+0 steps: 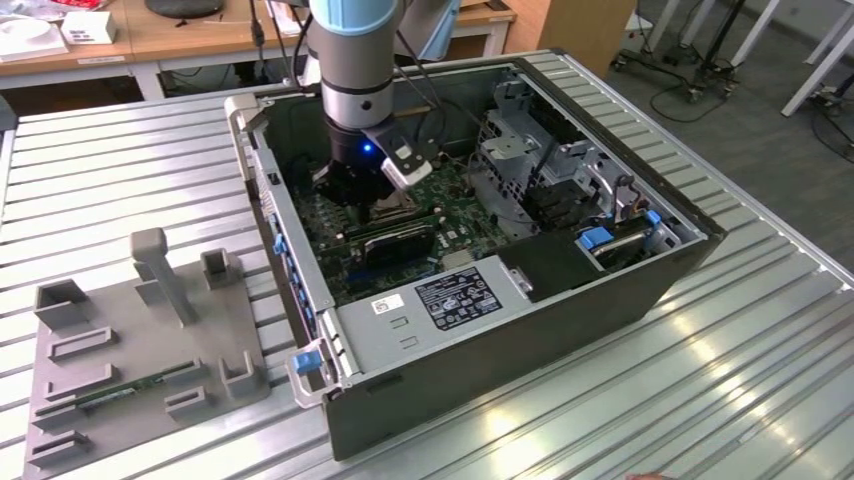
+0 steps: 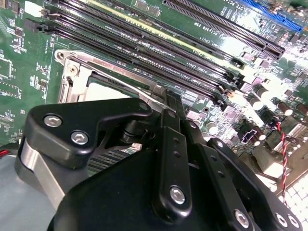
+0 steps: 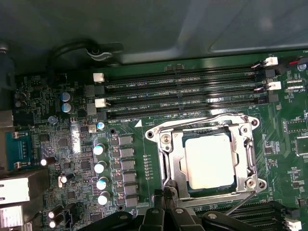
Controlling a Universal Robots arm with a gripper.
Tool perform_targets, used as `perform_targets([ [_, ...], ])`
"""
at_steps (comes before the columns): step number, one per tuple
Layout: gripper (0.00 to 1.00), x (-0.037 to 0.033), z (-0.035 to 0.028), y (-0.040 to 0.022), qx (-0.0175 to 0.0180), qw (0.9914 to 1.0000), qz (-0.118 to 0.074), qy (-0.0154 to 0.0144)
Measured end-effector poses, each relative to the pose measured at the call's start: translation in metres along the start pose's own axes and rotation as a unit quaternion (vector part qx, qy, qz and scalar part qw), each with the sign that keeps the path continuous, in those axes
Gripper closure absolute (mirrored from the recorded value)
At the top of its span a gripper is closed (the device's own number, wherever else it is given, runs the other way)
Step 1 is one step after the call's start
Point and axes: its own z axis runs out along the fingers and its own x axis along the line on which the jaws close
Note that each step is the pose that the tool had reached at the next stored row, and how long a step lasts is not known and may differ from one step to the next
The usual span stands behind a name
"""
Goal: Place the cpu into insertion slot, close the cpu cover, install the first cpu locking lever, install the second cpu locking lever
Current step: 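Install the second cpu locking lever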
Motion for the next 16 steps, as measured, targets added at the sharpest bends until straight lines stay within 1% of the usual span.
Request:
perform_targets([
  [7, 0.9, -0.0001, -0.0016, 0.0001, 0.0, 1.0, 0.0, 0.0],
  [16, 0.9, -0.0001, -0.0018, 0.0001, 0.0, 1.0, 0.0, 0.0],
])
